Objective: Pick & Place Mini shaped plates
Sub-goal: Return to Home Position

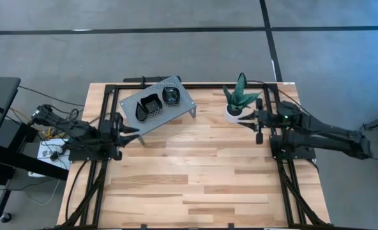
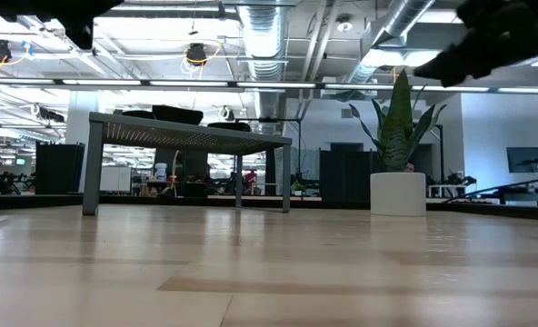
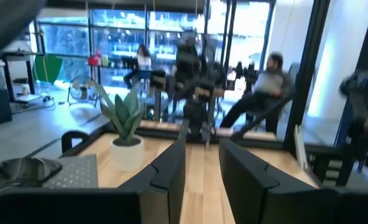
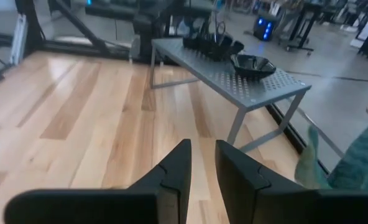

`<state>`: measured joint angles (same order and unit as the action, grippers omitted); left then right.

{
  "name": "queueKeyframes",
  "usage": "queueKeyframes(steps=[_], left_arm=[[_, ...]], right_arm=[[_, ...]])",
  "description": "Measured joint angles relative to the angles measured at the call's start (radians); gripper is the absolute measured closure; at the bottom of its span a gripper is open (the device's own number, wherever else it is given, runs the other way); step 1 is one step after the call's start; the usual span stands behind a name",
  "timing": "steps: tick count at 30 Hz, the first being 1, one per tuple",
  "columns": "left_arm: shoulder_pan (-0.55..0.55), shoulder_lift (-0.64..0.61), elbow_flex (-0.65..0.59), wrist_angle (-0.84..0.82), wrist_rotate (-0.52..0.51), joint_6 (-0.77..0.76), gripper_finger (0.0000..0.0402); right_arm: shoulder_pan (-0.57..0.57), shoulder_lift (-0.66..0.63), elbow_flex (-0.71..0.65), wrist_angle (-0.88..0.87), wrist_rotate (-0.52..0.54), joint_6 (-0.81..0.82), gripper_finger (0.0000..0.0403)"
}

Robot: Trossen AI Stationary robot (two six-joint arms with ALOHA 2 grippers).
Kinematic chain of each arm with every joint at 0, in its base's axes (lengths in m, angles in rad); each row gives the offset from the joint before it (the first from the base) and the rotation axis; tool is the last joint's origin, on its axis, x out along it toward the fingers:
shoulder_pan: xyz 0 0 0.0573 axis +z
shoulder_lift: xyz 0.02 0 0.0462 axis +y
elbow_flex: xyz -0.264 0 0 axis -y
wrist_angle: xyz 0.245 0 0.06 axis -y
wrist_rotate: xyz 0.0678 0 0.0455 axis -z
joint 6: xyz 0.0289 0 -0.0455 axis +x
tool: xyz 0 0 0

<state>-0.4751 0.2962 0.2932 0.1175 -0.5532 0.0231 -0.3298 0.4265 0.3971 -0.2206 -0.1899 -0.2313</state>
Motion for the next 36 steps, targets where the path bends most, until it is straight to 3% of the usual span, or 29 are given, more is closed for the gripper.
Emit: queueKeyframes(steps=[5,14,22,26,36], left_arm=[[0.0,-0.126,-0.041,-0.015,-0.001,0.003,0.0302],[0.0,-0.275,-0.236,0.063,0.0,0.013,0.0302],[0.001,-0.282,-0.288,0.091,0.003,0.002,0.0302],[0.001,-0.266,-0.287,0.089,0.003,0.022,0.0302],[0.001,-0.2,-0.287,0.086,0.004,0.015,0.0302]], right_arm=[[0.003,-0.157,-0.08,-0.006,-0.001,0.047,0.0336],[0.003,-0.423,-0.225,-0.016,-0.001,0.049,0.0336],[0.009,-0.424,-0.324,0.063,0.003,0.105,0.0336],[0.006,-0.422,-0.344,0.138,0.007,0.041,0.0336],[0.007,-0.421,-0.345,0.138,0.007,-0.011,0.0336]])
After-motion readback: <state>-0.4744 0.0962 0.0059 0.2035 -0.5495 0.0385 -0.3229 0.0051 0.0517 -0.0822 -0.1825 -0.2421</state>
